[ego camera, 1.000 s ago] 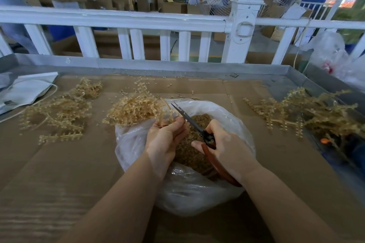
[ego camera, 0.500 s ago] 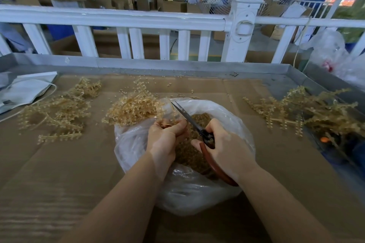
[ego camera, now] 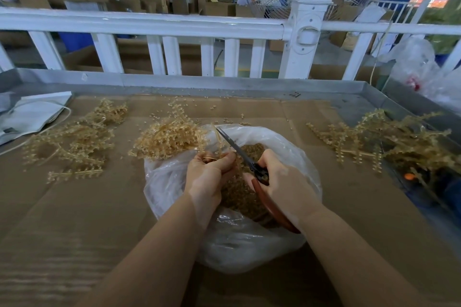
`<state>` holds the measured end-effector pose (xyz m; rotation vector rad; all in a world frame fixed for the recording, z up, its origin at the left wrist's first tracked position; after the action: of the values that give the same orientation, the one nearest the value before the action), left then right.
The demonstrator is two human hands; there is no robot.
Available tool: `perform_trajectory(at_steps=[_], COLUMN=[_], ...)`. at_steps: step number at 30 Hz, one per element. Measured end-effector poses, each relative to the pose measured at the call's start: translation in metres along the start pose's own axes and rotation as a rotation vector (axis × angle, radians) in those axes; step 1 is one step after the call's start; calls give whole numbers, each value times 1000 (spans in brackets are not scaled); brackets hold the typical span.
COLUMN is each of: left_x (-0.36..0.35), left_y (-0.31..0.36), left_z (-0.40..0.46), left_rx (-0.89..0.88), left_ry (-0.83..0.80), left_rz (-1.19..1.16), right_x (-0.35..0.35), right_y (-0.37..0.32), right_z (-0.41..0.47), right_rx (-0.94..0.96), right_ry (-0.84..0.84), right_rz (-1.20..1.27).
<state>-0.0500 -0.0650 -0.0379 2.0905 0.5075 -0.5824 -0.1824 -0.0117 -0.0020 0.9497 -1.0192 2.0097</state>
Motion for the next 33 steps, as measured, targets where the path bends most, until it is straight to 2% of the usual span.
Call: perform_trajectory(at_steps=[9, 14, 20, 27, 33], left_x=[2, 1, -5, -4, -14], left_y=[0, -2, -1, 1, 2], left_z=[1, 1, 1, 1, -1], left_rx=[-8, -29, 66, 14, 44], left_ry=[30, -13, -182, -86, -201], left_rz=[51, 87, -71, -72, -118], right_x=[0, 0, 6, 8, 17], right_y=[1, 7, 10, 9, 3], right_z=[-2, -3, -3, -3, -1], right_rx=[-27, -111, -177, -178, -210], right_ry=[9, 54, 160, 202, 308], right_rz=[-5, 86, 107, 115, 150])
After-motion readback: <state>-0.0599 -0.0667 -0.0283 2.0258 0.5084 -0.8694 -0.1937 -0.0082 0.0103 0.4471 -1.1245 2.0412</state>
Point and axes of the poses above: each hand's wrist, its own z-axis towards the middle knuckle, its own x-axis out of the back of the hand, y = z × x, the point moved 5 cm from there along z, towards the middle knuckle, and after that the axes turned 15 degrees about x, right-handed, at the moved point
